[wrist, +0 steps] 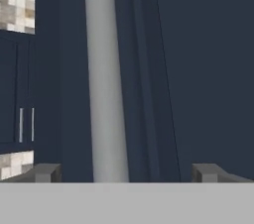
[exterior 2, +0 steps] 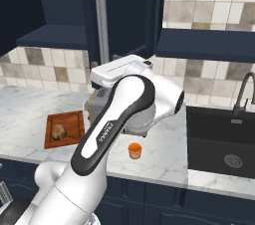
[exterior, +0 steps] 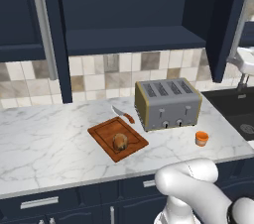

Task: Pick the bread, place it on the cutting board, pick the jam, place it on the counter, and close the cabinet.

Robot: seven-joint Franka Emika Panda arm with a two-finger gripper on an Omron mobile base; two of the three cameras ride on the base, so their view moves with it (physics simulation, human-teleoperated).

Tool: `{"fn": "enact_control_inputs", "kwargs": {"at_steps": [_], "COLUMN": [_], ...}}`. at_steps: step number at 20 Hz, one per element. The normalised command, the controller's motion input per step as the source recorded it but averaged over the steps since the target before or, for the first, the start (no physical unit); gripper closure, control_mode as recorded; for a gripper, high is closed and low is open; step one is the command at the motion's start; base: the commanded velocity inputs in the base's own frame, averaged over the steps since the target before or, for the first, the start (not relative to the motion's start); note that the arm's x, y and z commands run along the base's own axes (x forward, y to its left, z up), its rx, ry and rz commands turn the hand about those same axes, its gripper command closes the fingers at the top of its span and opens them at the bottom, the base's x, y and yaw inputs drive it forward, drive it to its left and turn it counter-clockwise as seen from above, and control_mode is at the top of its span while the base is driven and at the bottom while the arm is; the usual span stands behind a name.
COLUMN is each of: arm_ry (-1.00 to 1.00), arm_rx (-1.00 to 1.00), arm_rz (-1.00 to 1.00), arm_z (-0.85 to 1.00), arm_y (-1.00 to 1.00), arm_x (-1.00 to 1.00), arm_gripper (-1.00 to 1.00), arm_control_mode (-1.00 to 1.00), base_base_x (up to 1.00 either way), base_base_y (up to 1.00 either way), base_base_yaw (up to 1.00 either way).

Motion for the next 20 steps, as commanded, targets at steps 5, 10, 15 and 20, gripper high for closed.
{"fn": "enact_control_inputs", "kwargs": {"at_steps": [5, 10, 15, 20], "arm_ry": [0.0, 0.0, 0.0, 0.0], "arm_rx": [0.01, 0.0, 0.0, 0.0], "arm_rz": [0.0, -0.01, -0.02, -0.02], "arm_z": [0.08, 0.08, 0.06, 0.05], "arm_y": [0.23, 0.24, 0.22, 0.2], "arm_x": [0.4, 0.44, 0.5, 0.47], "arm_gripper": [-1.0, -1.0, -1.0, -1.0], "arm_control_mode": [-1.0, -1.0, -1.0, -1.0], "base_base_x": [0.0, 0.0, 0.0, 0.0], "base_base_y": [0.0, 0.0, 0.0, 0.0], "base_base_yaw": [0.0, 0.0, 0.0, 0.0]}}
